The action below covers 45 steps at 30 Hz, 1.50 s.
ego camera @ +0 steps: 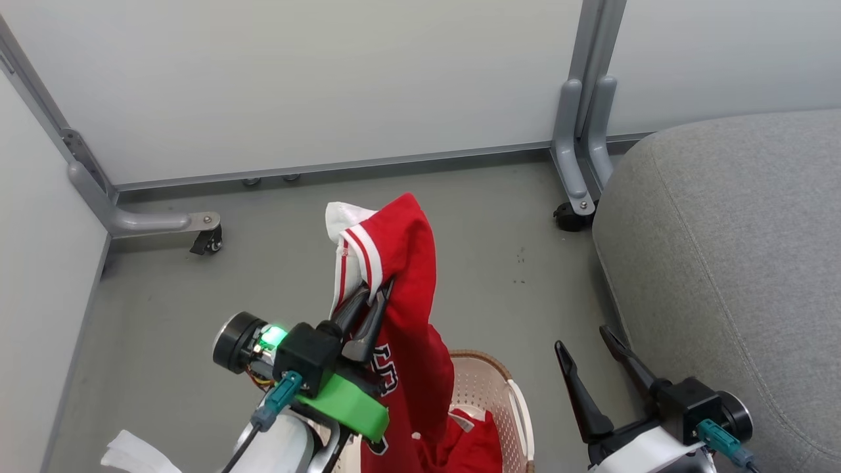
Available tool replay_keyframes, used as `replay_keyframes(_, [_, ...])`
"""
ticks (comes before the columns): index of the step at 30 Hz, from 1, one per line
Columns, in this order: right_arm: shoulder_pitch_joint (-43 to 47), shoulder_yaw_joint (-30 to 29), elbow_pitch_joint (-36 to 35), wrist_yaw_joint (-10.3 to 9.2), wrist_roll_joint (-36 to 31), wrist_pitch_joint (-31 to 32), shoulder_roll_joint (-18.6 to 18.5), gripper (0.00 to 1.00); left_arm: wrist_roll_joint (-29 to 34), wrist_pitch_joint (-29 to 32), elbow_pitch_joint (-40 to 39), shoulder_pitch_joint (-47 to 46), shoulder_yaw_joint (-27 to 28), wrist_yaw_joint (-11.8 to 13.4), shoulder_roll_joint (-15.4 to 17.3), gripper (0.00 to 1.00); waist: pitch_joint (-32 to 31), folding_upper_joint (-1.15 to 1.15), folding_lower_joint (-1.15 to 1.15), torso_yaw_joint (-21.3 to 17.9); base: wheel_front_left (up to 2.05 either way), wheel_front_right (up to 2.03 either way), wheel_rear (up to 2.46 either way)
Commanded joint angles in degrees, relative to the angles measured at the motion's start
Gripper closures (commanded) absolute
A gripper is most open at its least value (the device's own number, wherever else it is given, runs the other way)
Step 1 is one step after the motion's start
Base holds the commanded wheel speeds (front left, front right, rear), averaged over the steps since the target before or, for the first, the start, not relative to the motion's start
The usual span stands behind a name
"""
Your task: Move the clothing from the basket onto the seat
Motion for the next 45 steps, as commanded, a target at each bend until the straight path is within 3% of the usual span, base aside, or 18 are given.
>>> replay_keyframes(1, [-0.1,0.3,0.1,-0.08,0.4,-0.3,-0.4,0.0,0.6,-0.2,-0.5,0.1,-0.2,-0.4,-0.2,1.0,0.1,0.0,0.01,0.0,0.0,0.0,0.0])
replay_keyframes(24, [-7.6,18.4,2.3,-0.08,9.5,-0.3,-8.2,0.0,1.2,4.6,-9.9,-7.6,-11.1,-4.2,-2.7,1.0,1.3,0.0,0.01,2.2,0.0,0.0,0.0])
replay_keyframes(35, [-8.9,22.5,2.5,-0.08,13.5,-0.3,-8.7,0.0,0.0,6.5,-10.6,-9.6,-12.7,-4.5,-2.4,1.0,2.0,0.0,0.01,2.5,0.0,0.0,0.0])
replay_keyframes(37, [-9.1,22.2,2.0,-0.08,13.6,-0.3,-8.4,0.7,-0.2,6.9,-10.1,-9.6,-12.6,-4.5,-1.9,1.0,2.2,0.0,0.01,2.4,0.0,0.0,0.0])
replay_keyframes(38, [-9.0,22.1,1.8,-0.08,13.7,-0.3,-8.3,1.0,-0.4,7.2,-9.8,-9.4,-12.5,-4.5,-1.9,1.0,2.3,0.0,0.01,2.4,0.0,0.0,0.0])
replay_keyframes(45, [-8.0,21.3,1.6,-0.08,14.2,-0.3,-8.0,1.0,-2.4,7.4,-5.6,-9.1,-11.8,-4.2,-1.6,1.0,2.8,0.0,0.01,1.9,0.0,0.0,0.0])
